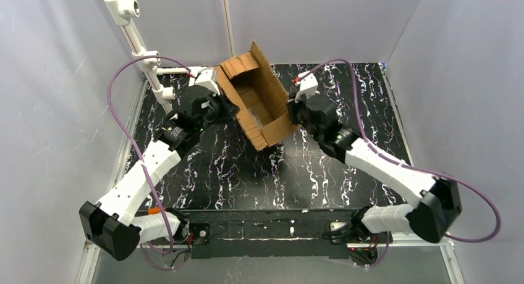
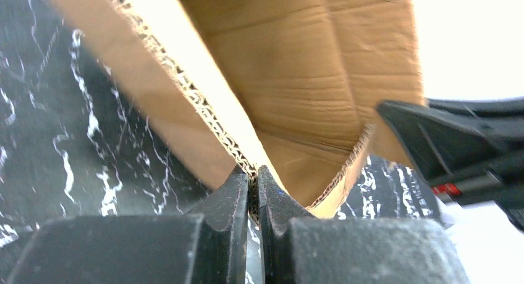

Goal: Unpack the express box
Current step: Open the express box at the center of the board.

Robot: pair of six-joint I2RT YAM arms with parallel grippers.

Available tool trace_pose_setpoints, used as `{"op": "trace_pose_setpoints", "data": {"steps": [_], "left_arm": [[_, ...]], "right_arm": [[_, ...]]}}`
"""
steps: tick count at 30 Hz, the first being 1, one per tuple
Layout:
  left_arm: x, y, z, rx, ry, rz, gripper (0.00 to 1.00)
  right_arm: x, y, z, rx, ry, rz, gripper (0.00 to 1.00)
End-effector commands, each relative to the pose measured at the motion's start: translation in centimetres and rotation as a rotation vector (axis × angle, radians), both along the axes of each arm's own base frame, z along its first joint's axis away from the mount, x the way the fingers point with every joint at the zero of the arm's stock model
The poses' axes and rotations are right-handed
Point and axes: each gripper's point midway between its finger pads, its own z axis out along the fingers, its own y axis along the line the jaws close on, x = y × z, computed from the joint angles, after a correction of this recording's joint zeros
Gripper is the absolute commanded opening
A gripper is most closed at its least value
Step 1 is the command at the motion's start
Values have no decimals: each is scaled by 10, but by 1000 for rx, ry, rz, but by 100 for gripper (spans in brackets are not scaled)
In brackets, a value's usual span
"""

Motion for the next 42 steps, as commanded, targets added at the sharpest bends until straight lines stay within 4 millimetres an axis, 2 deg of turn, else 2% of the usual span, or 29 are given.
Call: {"op": "trace_pose_setpoints", "data": {"steps": [1,3,5,7,11,14,18,21,26,30,34,38,42], "left_arm": [[11,-15,65,112,-363,-132,0],[16,-16,64,180,-434,-141,0],[17,-20,57,207,-486,-174,0],[18,-23,45,253,-504,-206,0],[18,-29,34,352,-537,-258,0],[14,-30,32,403,-554,-253,0],[3,-41,21,376,-535,-257,0],[-2,-41,4,337,-501,-217,0],[-8,-36,-10,240,-439,-152,0],[-14,-36,-25,157,-389,-123,0],[-20,-45,-34,49,-332,-127,0],[-23,-55,-43,-67,-300,-124,0],[-24,-61,-56,-141,-295,-117,0]], "right_arm": [[24,25,15,99,76,-9,26],[29,23,2,77,176,-71,39],[23,23,-14,82,273,-99,52],[13,22,-25,121,361,-119,72],[-11,16,-36,173,540,-170,97],[-23,11,-43,209,646,-235,98],[-32,-4,-74,289,752,-416,98],[-35,-12,-96,377,775,-529,98],[-19,-5,-105,533,691,-554,98],[-13,-2,-127,517,695,-605,97],[-20,6,-142,489,668,-591,98],[-28,-1,-163,448,656,-575,98],[-39,-12,-193,375,636,-531,98]]}}
